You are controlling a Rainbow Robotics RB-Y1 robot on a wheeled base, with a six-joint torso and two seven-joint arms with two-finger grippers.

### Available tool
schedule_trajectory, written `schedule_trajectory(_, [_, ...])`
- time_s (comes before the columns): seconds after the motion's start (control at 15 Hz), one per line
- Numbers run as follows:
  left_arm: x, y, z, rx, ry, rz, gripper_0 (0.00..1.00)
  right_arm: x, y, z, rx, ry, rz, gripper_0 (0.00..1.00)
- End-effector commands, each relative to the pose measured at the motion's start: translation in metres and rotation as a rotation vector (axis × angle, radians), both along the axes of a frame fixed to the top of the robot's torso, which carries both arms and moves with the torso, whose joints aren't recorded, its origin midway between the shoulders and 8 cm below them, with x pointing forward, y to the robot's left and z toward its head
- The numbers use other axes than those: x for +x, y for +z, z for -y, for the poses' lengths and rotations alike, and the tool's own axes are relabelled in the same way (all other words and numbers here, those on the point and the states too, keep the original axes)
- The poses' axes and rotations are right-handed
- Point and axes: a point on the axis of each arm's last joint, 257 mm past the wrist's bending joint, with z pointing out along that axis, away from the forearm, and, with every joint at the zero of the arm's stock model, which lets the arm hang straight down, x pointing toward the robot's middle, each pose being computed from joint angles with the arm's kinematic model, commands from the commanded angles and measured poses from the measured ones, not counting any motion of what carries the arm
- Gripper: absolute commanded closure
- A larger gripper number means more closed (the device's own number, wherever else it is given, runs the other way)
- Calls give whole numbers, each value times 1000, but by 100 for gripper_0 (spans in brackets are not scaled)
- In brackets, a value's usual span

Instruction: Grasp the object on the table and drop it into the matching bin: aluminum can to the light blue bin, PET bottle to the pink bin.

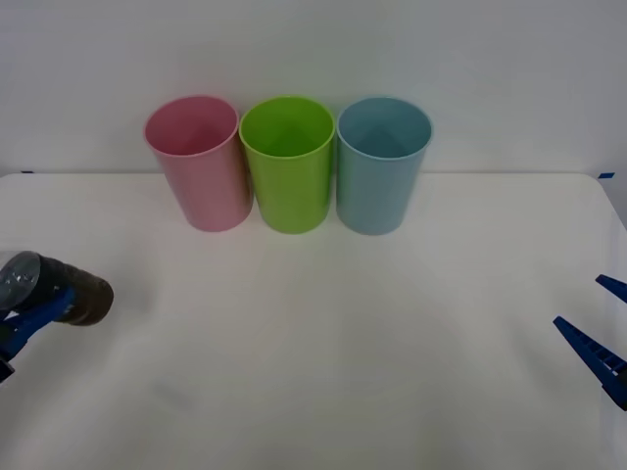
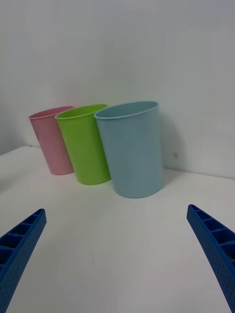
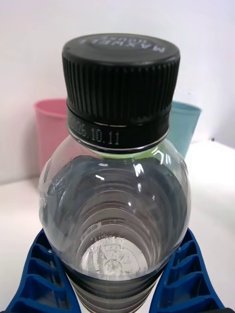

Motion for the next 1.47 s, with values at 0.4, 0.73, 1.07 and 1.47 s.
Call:
schedule_trajectory(0.4, [50,96,38,-148,66,62,100,0,0,0,0,0,0,0])
schedule_trajectory(0.73, [93,133,62,-203,74,83,100,0,0,0,0,0,0,0])
schedule_trajectory(1.07, [151,149,71,-193,102,99,100,0,0,0,0,0,0,0])
schedule_trajectory(1.47, [211,160,76,-125,133,108,100,0,0,0,0,0,0,0])
